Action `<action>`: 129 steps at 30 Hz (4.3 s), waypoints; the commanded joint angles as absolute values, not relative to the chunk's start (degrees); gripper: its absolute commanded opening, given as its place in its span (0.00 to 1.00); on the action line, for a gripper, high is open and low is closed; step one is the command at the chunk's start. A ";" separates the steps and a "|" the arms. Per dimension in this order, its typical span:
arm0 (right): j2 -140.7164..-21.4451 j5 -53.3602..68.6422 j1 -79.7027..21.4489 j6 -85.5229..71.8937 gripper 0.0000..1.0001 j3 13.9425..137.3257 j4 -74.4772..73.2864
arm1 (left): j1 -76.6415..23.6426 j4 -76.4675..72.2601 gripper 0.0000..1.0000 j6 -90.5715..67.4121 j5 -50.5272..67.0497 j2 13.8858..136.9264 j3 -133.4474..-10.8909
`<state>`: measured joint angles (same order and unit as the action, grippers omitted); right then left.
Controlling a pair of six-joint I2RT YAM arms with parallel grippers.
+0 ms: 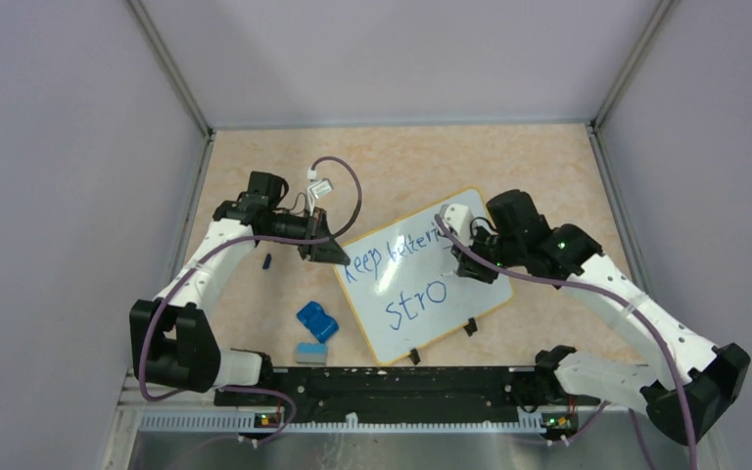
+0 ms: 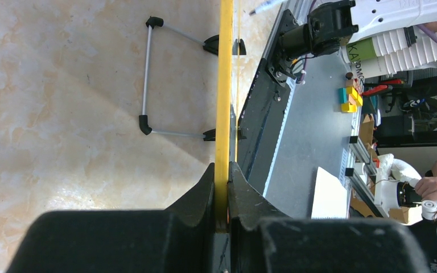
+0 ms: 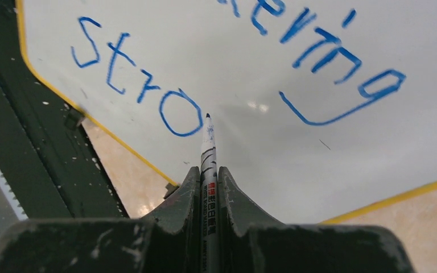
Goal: Write a sentence on the whiteboard
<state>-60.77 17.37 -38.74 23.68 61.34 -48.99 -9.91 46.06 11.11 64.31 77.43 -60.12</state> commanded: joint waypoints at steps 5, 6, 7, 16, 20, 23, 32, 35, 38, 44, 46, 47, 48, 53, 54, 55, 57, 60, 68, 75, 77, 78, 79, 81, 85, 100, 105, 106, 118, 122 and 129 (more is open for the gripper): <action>-59.76 17.07 -31.57 27.78 0.00 59.18 -50.53 | -10.80 45.04 0.00 14.68 58.93 78.13 -59.47; -59.73 17.24 -31.55 27.77 0.00 59.12 -50.48 | -10.74 44.93 0.00 14.60 59.04 78.19 -59.42; -59.95 17.57 -31.57 27.63 0.00 59.01 -50.38 | -10.77 44.91 0.00 14.59 59.04 78.30 -59.46; -61.81 22.15 -31.90 26.81 0.00 61.03 -51.22 | -10.80 45.07 0.00 14.59 58.91 78.43 -59.68; -62.43 21.68 -32.57 26.95 0.00 60.06 -50.34 | -10.77 44.91 0.00 14.58 58.85 78.50 -59.60; -62.50 20.66 -32.74 26.46 0.00 59.90 -48.94 | -10.79 44.91 0.00 14.58 58.89 78.52 -59.54; -62.98 18.97 -32.88 26.84 0.00 57.91 -48.28 | -10.80 44.91 0.00 14.68 58.83 78.60 -59.45; -62.57 18.81 -32.87 26.92 0.00 57.44 -48.95 | -10.78 44.88 0.00 14.59 58.87 78.79 -59.50; -62.10 18.98 -33.07 26.70 0.00 56.64 -49.48 | -10.80 44.91 0.00 14.59 58.97 78.98 -59.68; -62.06 18.73 -33.81 27.15 0.00 56.42 -50.28 | -10.81 44.91 0.00 14.59 58.94 78.84 -59.57; -62.58 18.57 -34.26 27.48 0.00 56.51 -50.65 | -10.81 44.91 0.00 14.59 58.96 78.82 -59.59; -62.89 18.17 -34.61 27.63 0.00 56.50 -50.76 | -10.81 44.91 0.00 14.58 58.95 78.73 -59.61; -63.06 17.55 -35.15 27.68 0.00 56.42 -50.73 | -10.81 44.91 0.00 14.57 58.95 78.74 -59.63; -63.39 15.80 -37.26 27.68 0.00 56.56 -50.94 | -10.81 44.91 0.00 14.71 59.00 78.81 -59.63; -63.35 15.67 -37.55 27.59 0.00 56.60 -51.09 | -10.81 44.91 0.00 14.71 59.12 78.83 -59.67; -63.38 15.56 -37.75 27.55 0.00 56.66 -51.09 | -10.81 44.91 0.00 14.72 59.12 78.89 -59.76; -63.39 15.49 -37.87 27.49 0.00 56.88 -51.18 | -10.81 44.91 0.00 14.70 59.13 78.91 -59.78; -62.99 14.97 -37.88 27.14 0.00 57.38 -50.75 | -10.81 44.82 0.00 14.60 59.36 79.11 -59.76; -62.38 15.12 -37.79 25.01 0.00 60.32 -49.61 | -10.83 45.09 0.00 14.67 59.27 78.82 -59.97; -62.76 13.98 -36.21 25.18 0.00 61.35 -48.62 | -10.81 45.00 0.00 14.77 59.33 78.80 -59.86; -62.81 13.79 -35.61 25.20 0.00 61.89 -48.43 | -10.82 45.03 0.00 14.77 59.26 78.77 -59.94; -62.94 13.54 -35.37 25.27 0.00 62.12 -48.45 | -10.86 45.00 0.00 14.77 59.25 78.79 -59.94; -62.94 13.33 -35.11 25.33 0.00 62.35 -48.31 | -10.86 45.02 0.00 14.77 59.33 78.83 -59.94; -62.93 13.19 -34.38 25.42 0.00 62.71 -48.33 | -10.89 45.00 0.00 14.66 59.37 78.84 -59.90; -62.89 12.92 -33.22 25.85 0.00 63.24 -48.44 | -10.86 44.91 0.00 14.68 59.26 78.88 -59.85; -62.75 12.12 -33.05 29.13 0.00 60.09 -52.41 | -10.89 44.65 0.00 14.76 59.40 79.10 -59.61; -63.28 13.67 -33.13 30.31 0.00 59.06 -53.95 | -10.89 44.65 0.00 14.76 59.41 78.93 -59.59; -63.28 13.83 -33.21 30.46 0.00 58.94 -54.14 | -10.90 44.65 0.00 14.77 59.37 79.00 -59.59; -62.46 15.61 -34.45 30.17 0.00 59.69 -55.75 | -10.90 44.56 0.00 14.67 59.31 79.13 -59.50; -60.84 16.09 -33.00 29.76 0.00 61.79 -55.96 | -10.90 44.56 0.00 14.68 59.41 79.12 -59.59; -60.38 17.01 -28.83 30.19 0.00 64.10 -56.54 | -10.90 44.74 0.00 14.66 59.40 78.88 -59.59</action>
